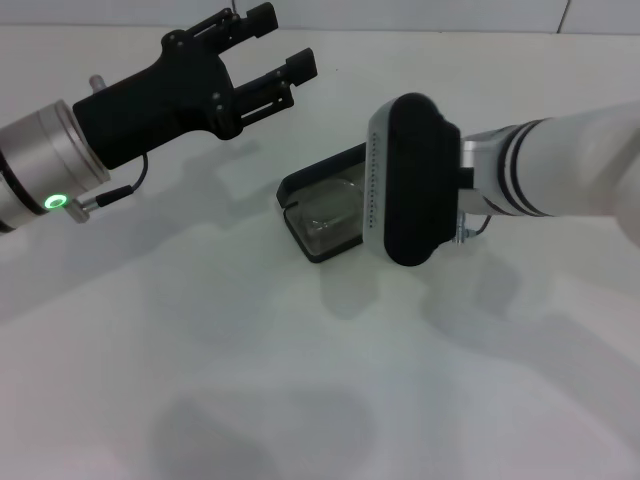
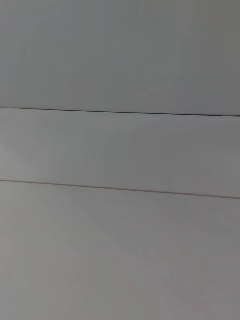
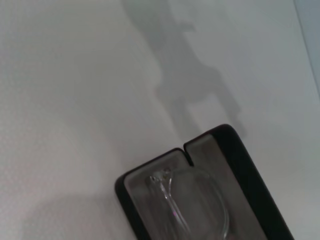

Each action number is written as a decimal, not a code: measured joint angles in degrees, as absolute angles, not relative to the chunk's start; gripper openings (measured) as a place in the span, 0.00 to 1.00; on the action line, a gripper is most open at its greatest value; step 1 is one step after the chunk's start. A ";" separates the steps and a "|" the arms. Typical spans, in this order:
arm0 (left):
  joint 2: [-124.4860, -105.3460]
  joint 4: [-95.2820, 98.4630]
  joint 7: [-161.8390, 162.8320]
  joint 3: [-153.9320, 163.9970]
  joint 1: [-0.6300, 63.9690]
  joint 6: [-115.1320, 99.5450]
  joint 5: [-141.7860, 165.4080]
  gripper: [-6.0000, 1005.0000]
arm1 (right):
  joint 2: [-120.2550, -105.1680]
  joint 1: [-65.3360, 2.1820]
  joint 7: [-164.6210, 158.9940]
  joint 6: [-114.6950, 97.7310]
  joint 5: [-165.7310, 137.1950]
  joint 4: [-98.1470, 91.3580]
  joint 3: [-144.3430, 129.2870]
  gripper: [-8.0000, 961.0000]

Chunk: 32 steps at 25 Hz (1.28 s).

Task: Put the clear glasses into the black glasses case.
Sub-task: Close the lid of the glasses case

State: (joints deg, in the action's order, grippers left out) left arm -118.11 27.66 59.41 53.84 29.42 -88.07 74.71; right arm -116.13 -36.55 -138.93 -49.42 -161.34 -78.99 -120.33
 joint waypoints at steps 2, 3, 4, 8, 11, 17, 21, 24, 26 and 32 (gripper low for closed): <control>-118.07 27.56 59.41 53.80 29.27 -88.07 74.71 0.74 | -115.83 -34.79 -138.45 -51.03 -159.97 -81.65 -119.24 0.37; -118.04 27.51 59.41 53.75 29.13 -88.07 74.71 0.74 | -115.67 -33.58 -137.06 -52.55 -158.07 -83.24 -118.05 0.37; -118.01 27.49 59.43 53.70 29.00 -88.07 74.71 0.74 | -115.62 -32.44 -135.47 -53.86 -156.02 -84.40 -116.73 0.37; -117.64 27.20 59.89 53.79 28.87 -86.78 74.71 0.74 | -115.68 -27.02 -120.79 -63.43 -139.18 -87.79 -105.65 0.37; -117.79 27.18 60.30 53.95 30.00 -83.45 75.34 0.74 | -115.65 -23.43 -109.09 -75.27 -122.40 -86.49 -91.87 0.37; -119.31 27.15 63.09 53.99 33.87 -74.32 80.89 0.74 | -115.36 -22.02 -89.13 -97.80 -104.21 -69.18 -64.53 0.37; -119.55 25.15 68.14 55.68 38.81 -66.70 85.49 0.74 | -113.83 -22.34 -80.96 -106.72 -104.93 -58.91 -52.45 0.37; -119.49 24.32 72.18 59.90 41.72 -60.70 86.98 0.74 | -112.46 -21.86 -78.17 -108.69 -104.96 -53.48 -46.05 0.37; -119.59 24.18 73.77 62.94 42.68 -55.96 87.22 0.74 | -112.15 -21.81 -76.94 -108.36 -104.94 -50.95 -43.97 0.37; -119.85 22.64 74.96 70.41 44.83 -49.04 86.97 0.74 | -112.44 -21.82 -74.95 -108.11 -106.10 -49.29 -43.68 0.37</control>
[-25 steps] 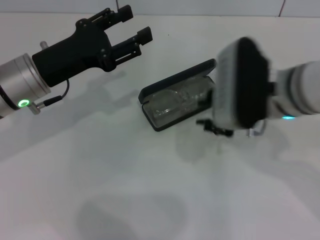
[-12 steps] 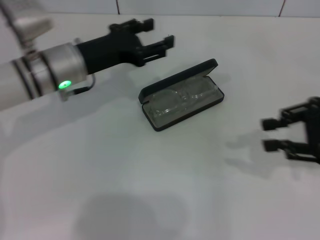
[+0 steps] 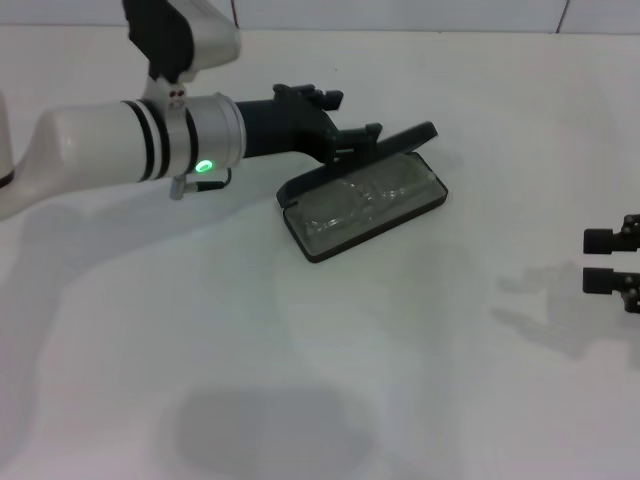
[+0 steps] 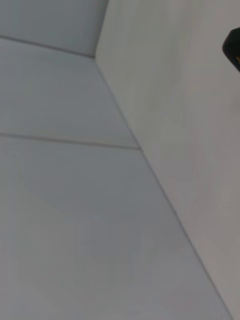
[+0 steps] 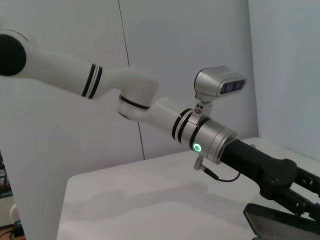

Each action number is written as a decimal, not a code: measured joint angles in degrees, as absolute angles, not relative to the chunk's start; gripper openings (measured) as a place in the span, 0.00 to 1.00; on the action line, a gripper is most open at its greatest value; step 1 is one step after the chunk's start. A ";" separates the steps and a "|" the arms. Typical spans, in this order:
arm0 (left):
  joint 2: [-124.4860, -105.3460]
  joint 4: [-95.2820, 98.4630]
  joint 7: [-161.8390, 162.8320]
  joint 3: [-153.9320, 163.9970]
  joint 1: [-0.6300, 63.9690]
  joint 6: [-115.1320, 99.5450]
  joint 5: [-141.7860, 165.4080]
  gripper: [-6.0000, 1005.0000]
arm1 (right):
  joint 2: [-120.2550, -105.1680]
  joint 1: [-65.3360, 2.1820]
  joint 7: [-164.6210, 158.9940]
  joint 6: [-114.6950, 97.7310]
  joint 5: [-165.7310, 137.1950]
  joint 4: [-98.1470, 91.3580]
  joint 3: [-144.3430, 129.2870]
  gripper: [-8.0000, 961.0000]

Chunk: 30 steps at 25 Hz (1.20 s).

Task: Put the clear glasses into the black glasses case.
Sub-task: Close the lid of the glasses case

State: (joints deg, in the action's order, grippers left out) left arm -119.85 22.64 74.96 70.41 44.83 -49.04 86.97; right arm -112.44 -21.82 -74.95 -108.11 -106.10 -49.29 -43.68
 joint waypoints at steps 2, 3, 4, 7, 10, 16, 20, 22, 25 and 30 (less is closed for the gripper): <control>-119.89 22.63 75.03 72.22 44.89 -49.01 86.79 0.74 | -112.50 -21.99 -74.82 -108.00 -106.78 -49.27 -43.42 0.37; -119.91 22.63 75.03 72.98 44.84 -49.03 86.75 0.74 | -112.51 -22.11 -74.77 -107.90 -106.89 -49.17 -43.35 0.37; -119.91 22.63 74.98 74.05 44.68 -49.15 86.75 0.74 | -112.50 -22.15 -74.70 -107.73 -106.96 -49.12 -43.34 0.37; -119.99 22.70 74.25 76.17 44.13 -49.79 86.77 0.74 | -112.29 -22.17 -74.55 -107.27 -106.96 -49.07 -43.32 0.37; -120.17 23.53 72.66 76.88 43.09 -51.15 86.78 0.74 | -112.06 -22.13 -74.49 -107.13 -106.96 -49.03 -43.24 0.37; -120.21 24.08 69.20 76.88 41.11 -54.09 84.85 0.74 | -112.40 -22.58 -74.45 -106.21 -106.83 -49.10 -43.35 0.37; -120.09 24.16 65.10 76.90 39.73 -57.20 81.54 0.73 | -112.57 -23.05 -74.51 -106.23 -106.47 -48.96 -43.23 0.37; -120.08 24.08 64.59 76.92 39.48 -57.09 81.51 0.73 | -112.64 -23.05 -74.55 -106.18 -106.38 -48.96 -43.21 0.37; -120.07 23.58 63.44 76.93 39.28 -56.75 81.75 0.73 | -112.76 -23.08 -74.55 -106.15 -106.34 -48.97 -43.19 0.38; -120.14 22.95 61.49 76.98 38.45 -55.29 82.15 0.73 | -112.85 -23.15 -74.54 -106.15 -106.30 -48.97 -43.15 0.38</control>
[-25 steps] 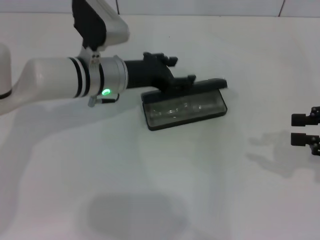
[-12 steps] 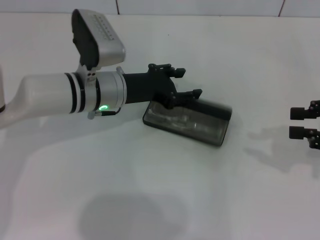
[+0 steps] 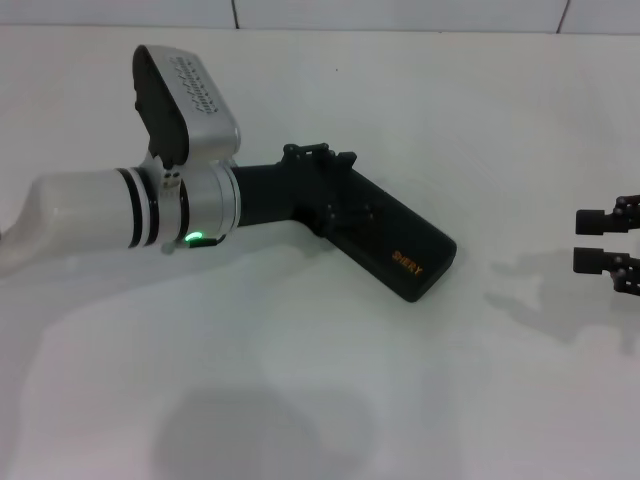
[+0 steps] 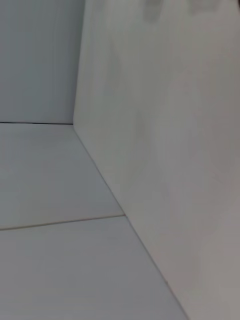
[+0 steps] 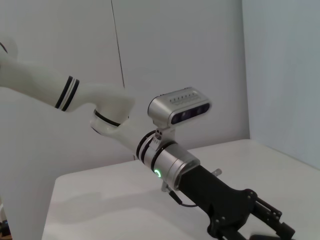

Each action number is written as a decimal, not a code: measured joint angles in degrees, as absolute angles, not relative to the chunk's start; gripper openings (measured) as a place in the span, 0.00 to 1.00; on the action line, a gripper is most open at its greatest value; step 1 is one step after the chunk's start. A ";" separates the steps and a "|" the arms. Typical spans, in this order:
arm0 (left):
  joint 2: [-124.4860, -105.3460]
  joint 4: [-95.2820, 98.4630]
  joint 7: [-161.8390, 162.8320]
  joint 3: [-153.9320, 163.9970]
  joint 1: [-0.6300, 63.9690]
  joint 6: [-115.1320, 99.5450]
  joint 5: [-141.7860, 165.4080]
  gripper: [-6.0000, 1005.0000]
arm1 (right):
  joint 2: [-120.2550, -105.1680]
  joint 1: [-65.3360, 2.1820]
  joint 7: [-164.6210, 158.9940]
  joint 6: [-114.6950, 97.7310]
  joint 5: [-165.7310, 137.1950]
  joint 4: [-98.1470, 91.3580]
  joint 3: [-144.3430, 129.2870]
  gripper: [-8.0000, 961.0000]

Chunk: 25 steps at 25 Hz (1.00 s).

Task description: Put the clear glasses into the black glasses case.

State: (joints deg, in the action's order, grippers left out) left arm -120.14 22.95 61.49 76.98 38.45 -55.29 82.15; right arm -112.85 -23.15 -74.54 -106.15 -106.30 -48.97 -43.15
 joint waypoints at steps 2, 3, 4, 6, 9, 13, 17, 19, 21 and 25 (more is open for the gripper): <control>-120.14 22.26 60.78 76.99 38.32 -55.10 82.20 0.73 | -112.85 -23.15 -74.54 -106.16 -106.29 -48.97 -43.15 0.38; -120.14 21.83 60.39 76.98 38.28 -54.96 82.20 0.73 | -112.85 -23.15 -74.55 -106.17 -106.28 -48.97 -43.15 0.38; -120.15 21.60 59.95 76.92 38.10 -54.92 82.08 0.73 | -112.87 -23.14 -74.56 -106.21 -106.26 -48.98 -43.13 0.38; -120.15 21.82 59.20 76.71 37.39 -55.43 81.21 0.73 | -112.90 -23.11 -74.62 -106.39 -105.69 -49.03 -43.09 0.38; -120.01 23.92 56.35 76.57 35.13 -62.12 76.98 0.73 | -112.78 -22.85 -74.59 -106.64 -102.89 -49.00 -43.01 0.39; -119.09 26.81 53.17 76.45 31.84 -77.32 70.80 0.73 | -112.62 -23.33 -74.41 -107.34 -99.89 -48.75 -42.97 0.39; -118.03 27.95 53.08 76.08 30.09 -84.98 68.57 0.73 | -112.89 -25.01 -73.53 -108.13 -97.72 -46.86 -42.98 0.39; -117.00 28.07 54.32 73.10 28.36 -91.21 68.36 0.73 | -113.02 -25.89 -72.78 -108.55 -96.78 -45.65 -43.11 0.43; -116.06 27.95 55.24 71.10 27.07 -94.28 68.73 0.73 | -113.25 -28.78 -69.54 -110.47 -95.43 -41.58 -43.68 0.51; -114.23 28.27 54.91 70.68 24.65 -98.49 68.93 0.74 | -113.67 -32.79 -64.65 -111.86 -96.12 -35.18 -44.16 0.67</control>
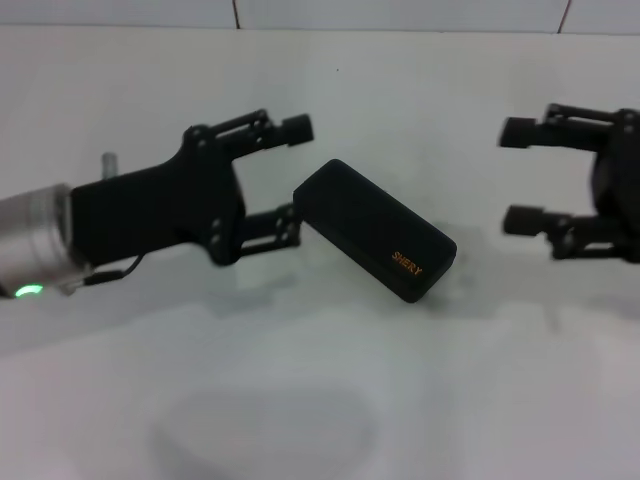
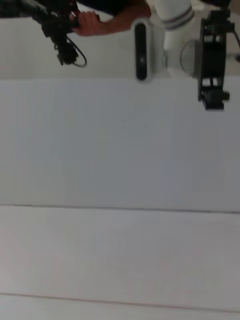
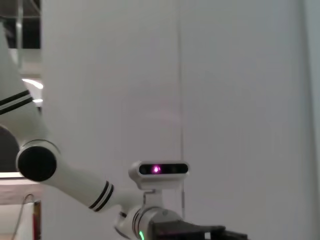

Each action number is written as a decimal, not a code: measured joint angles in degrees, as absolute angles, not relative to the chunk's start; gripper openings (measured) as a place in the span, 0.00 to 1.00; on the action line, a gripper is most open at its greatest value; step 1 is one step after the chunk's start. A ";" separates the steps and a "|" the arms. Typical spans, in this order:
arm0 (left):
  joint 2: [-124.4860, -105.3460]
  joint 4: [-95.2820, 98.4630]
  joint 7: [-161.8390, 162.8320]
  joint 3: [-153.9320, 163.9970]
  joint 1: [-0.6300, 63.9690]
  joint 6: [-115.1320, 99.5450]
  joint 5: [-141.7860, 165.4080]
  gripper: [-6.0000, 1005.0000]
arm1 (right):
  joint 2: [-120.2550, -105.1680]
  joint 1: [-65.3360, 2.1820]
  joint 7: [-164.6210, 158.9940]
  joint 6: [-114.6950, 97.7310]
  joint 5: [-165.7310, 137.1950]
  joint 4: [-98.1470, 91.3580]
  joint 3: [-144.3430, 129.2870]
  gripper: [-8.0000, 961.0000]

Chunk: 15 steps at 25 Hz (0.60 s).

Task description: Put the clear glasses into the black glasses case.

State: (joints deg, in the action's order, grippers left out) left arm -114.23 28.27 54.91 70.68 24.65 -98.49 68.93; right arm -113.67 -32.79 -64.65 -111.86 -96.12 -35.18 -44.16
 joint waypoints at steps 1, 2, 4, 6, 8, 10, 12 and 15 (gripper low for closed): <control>-114.02 28.51 54.47 70.70 24.07 -99.52 69.08 0.74 | -113.79 -33.09 -63.97 -111.67 -96.46 -34.44 -44.51 0.71; -113.93 28.89 54.11 70.70 23.56 -100.20 69.29 0.74 | -113.99 -33.60 -63.04 -111.15 -96.75 -33.59 -45.15 0.76; -113.79 30.38 53.45 70.59 21.70 -101.09 70.00 0.73 | -114.52 -34.35 -61.82 -109.76 -97.05 -32.65 -46.65 0.81; -113.48 31.45 52.84 70.51 19.71 -101.30 70.56 0.73 | -115.45 -35.21 -60.32 -106.87 -97.09 -32.05 -49.44 0.84; -113.29 31.64 52.23 70.48 18.48 -101.30 71.15 0.73 | -115.90 -35.55 -59.39 -104.72 -96.62 -31.76 -51.93 0.86; -113.22 31.64 51.94 70.44 17.72 -101.31 71.73 0.73 | -116.05 -36.30 -58.37 -103.15 -95.74 -30.53 -53.75 0.88; -113.21 31.55 51.28 70.43 17.11 -101.32 71.84 0.73 | -116.16 -37.19 -57.01 -102.39 -95.17 -28.75 -54.26 0.90; -113.19 31.54 50.53 70.41 16.41 -101.34 72.20 0.73 | -116.22 -38.45 -54.46 -101.35 -94.21 -25.64 -54.51 0.92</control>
State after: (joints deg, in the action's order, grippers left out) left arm -113.19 31.54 50.53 70.41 16.41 -101.34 72.20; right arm -116.22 -38.45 -54.46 -101.35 -94.21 -25.64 -54.52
